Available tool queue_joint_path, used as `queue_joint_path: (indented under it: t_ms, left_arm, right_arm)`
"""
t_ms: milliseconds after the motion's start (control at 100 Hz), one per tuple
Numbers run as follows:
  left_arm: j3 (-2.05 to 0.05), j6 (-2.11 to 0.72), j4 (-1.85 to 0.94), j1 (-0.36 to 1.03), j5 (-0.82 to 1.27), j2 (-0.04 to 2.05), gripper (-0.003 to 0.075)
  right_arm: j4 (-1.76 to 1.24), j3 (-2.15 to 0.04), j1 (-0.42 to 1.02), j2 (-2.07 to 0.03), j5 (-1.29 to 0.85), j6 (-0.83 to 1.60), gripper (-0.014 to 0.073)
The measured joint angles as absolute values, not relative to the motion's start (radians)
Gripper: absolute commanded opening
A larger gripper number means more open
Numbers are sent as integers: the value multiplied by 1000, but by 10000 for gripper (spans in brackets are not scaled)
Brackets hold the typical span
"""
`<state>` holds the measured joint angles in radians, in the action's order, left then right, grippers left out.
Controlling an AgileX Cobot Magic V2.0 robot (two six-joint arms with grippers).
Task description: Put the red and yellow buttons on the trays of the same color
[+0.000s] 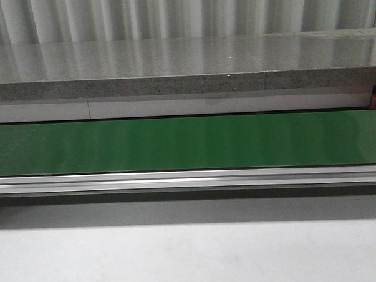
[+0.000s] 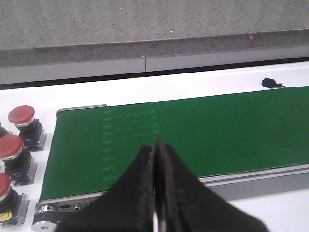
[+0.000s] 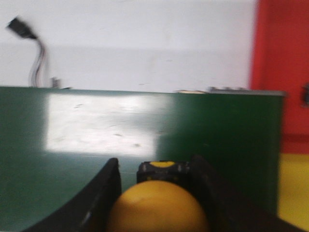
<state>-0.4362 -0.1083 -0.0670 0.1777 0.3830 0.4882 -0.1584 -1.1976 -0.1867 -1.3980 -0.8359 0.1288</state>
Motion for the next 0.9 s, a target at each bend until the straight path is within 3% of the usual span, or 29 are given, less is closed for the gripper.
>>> queue_joint_path:
  t_ms: [220, 410, 900]
  left_arm:
    - [-436, -108, -67, 178, 383, 488, -20]
    - [-436, -108, -67, 178, 383, 488, -20]
    - [-436, -108, -67, 178, 383, 488, -20]
  right_arm:
    - [-152, -1067, -495, -1371, -706, 64, -46]
    - [-156, -922, -657, -1380, -514, -6, -46]
    - [-190, -871, -642, -1575, -351, -18, -46]
